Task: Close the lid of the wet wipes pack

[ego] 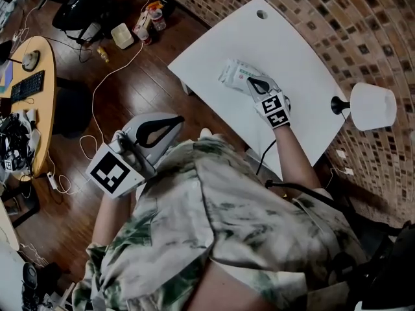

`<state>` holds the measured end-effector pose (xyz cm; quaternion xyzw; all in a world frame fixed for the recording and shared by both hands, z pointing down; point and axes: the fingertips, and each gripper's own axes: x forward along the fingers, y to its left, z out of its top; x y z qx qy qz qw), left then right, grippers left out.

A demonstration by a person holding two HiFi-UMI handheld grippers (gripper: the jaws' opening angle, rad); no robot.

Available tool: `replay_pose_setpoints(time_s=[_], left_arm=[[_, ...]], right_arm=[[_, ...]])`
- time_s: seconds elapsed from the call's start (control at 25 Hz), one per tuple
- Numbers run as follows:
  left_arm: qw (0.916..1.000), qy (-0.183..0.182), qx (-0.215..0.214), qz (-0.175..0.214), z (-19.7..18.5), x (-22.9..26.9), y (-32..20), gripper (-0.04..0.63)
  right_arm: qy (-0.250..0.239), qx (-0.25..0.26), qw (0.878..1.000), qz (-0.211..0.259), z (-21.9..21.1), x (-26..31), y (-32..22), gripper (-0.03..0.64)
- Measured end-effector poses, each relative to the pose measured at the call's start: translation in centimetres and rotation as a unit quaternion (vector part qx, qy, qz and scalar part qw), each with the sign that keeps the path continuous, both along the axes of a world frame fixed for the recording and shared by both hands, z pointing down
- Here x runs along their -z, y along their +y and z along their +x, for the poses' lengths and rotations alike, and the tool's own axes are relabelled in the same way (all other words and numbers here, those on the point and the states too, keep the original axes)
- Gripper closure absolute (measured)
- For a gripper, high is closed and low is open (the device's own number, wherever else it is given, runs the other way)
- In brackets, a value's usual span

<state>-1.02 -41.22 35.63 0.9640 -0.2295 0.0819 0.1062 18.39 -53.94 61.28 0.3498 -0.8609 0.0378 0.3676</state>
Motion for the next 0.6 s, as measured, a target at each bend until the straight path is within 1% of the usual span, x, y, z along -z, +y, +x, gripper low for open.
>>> replay_pose_setpoints(time_s=[0.28, 0.44, 0.6], left_arm=[[0.9992, 0.014, -0.038, 0.006, -2.9, 0.3, 3.2, 0.597], [0.9976, 0.021, -0.064, 0.013, -4.8, 0.3, 5.4, 0.597], [0.995, 0.027, -0.096, 0.009, -6.1, -0.2, 8.0, 0.597]], right_arm=[[-0.03, -0.04, 0.998, 0.029, -3.1, 4.8, 5.4, 0.612], [-0.038, -0.069, 0.996, 0.046, -4.6, 6.6, 8.6, 0.612], [-0.045, -0.099, 0.992, 0.058, -6.0, 8.3, 12.5, 0.612]])
